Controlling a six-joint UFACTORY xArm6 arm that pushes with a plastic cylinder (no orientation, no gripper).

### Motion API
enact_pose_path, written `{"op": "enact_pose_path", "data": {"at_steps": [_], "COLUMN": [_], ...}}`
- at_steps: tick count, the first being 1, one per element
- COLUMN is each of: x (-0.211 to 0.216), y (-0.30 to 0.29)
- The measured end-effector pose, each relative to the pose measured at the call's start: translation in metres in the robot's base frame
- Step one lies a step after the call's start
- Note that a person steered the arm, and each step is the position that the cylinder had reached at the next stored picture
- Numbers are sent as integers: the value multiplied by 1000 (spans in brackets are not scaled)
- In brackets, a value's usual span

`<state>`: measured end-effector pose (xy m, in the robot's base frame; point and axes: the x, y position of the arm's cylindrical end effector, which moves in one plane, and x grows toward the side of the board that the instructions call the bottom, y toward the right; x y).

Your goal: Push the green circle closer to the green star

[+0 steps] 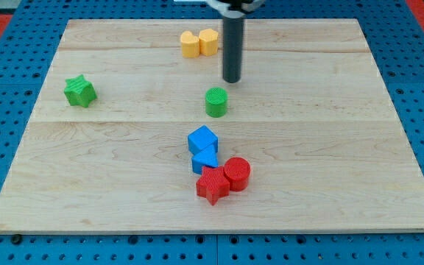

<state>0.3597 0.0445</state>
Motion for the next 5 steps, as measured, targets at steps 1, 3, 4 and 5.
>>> {"op": "enact_pose_path", "data": {"at_steps": [1, 3, 4, 5], "x": [62, 43, 51, 56], "y": [30, -67, -86, -88]}}
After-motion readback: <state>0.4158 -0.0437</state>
